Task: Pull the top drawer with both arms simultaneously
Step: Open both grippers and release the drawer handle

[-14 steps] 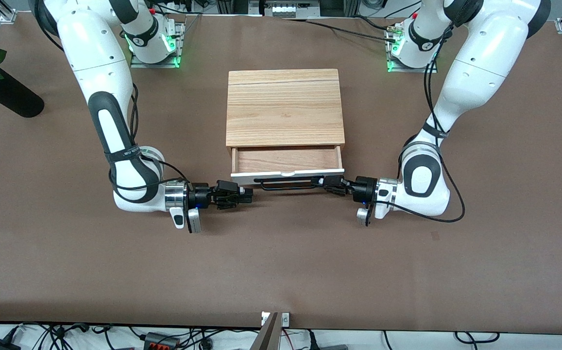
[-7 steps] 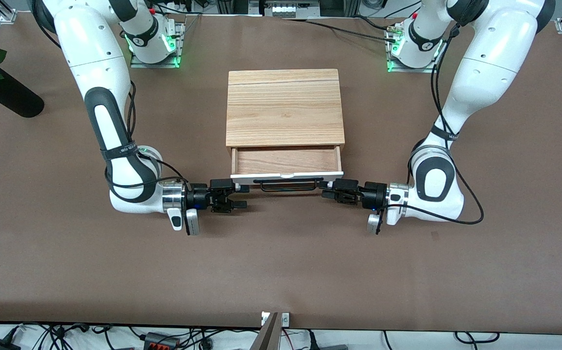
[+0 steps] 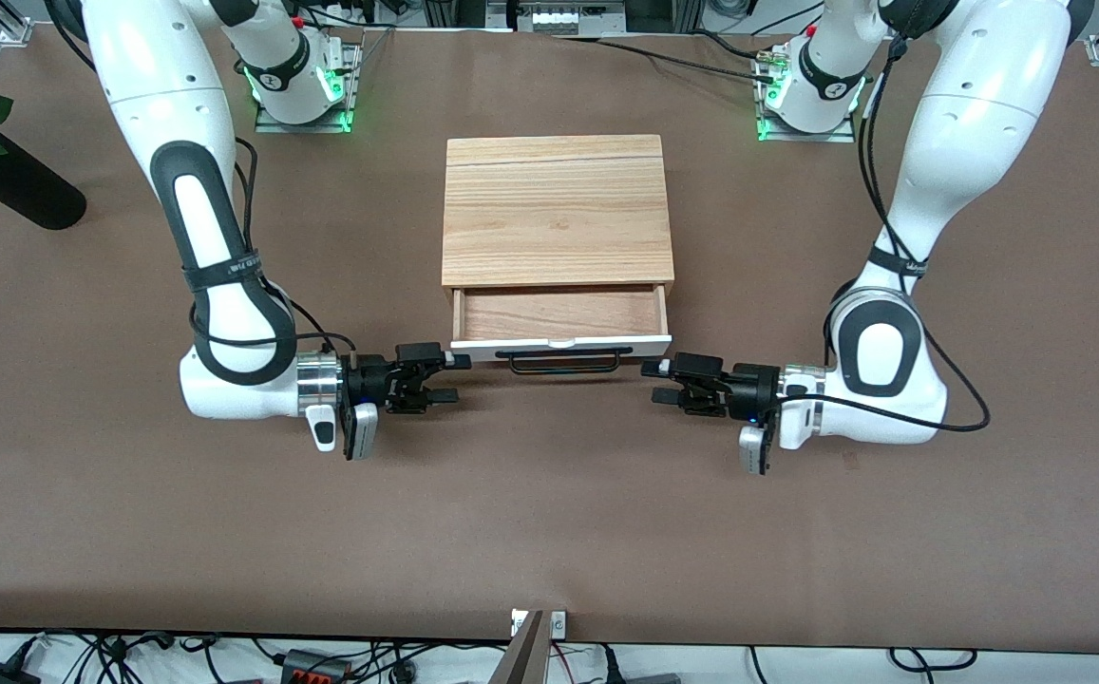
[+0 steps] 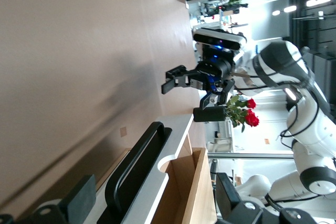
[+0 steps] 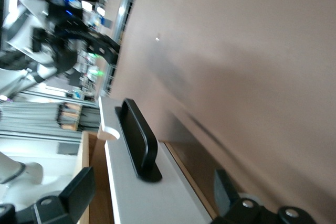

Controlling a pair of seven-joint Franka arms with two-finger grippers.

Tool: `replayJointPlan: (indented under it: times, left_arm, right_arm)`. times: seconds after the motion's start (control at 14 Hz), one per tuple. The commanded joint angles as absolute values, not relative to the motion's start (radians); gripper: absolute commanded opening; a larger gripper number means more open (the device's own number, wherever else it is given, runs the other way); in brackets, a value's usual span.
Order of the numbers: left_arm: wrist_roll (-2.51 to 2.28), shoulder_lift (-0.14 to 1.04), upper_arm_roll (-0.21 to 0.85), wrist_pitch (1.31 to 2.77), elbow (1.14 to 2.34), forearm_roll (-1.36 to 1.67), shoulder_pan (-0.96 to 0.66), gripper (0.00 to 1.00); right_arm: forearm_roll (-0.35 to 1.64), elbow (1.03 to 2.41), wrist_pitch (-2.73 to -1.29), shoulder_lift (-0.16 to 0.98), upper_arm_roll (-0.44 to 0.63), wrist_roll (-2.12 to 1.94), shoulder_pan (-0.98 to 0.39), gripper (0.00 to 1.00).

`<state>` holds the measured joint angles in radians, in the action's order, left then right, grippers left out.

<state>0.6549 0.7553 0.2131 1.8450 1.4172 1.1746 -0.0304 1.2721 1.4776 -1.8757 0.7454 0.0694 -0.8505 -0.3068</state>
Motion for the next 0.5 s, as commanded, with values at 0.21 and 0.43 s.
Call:
replayJointPlan:
  times: [0.21, 0.43]
  left_arm:
    - [0.465, 0.591, 0.186, 1.835, 1.427, 0.867, -0.032, 1.00]
    - [0.347, 0.488, 0.190, 1.824, 1.428, 0.605, -0.023, 1.00]
  right_arm:
    - [0.942, 1.488, -1.879, 0.592, 0.097, -0.680, -0.311, 1.00]
    - [0.733, 1.488, -1.873, 0.516, 0.098, -0.563, -0.316, 1.00]
